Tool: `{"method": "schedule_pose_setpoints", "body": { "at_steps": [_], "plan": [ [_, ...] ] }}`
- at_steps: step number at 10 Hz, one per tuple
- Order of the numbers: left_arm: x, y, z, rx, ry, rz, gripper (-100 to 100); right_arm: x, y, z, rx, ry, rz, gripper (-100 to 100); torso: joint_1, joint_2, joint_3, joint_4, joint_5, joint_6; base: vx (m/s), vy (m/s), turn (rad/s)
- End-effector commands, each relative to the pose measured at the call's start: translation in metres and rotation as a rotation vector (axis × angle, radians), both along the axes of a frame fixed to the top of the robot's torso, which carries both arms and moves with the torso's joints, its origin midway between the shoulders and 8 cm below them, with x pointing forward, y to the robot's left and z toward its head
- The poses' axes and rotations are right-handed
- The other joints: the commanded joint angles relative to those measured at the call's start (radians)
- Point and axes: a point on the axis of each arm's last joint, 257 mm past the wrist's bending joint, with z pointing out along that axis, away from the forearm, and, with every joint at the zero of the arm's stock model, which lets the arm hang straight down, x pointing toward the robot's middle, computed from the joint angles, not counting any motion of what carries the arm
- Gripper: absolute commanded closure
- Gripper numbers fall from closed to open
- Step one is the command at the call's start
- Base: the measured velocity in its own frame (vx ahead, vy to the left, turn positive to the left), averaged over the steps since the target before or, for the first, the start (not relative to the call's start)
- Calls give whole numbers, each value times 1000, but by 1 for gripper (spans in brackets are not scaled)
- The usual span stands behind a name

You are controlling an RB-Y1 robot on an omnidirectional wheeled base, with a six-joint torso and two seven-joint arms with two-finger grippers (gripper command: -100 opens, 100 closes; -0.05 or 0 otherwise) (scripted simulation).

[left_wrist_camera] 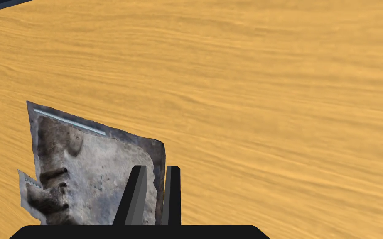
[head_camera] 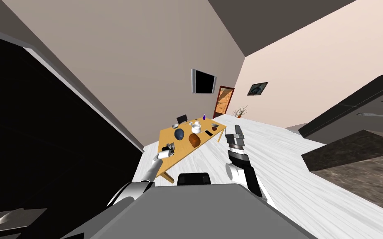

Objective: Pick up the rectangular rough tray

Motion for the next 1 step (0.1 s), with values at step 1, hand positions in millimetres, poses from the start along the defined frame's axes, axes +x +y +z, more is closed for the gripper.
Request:
{"method": "schedule_pose_setpoints", "body": {
  "at_steps": [1],
  "plan": [
    [0,0,0,0,0,0,0,0,0,0,0,0,0,0,0,0,0,0,0,0,-8,-1,1]
  ]
}}
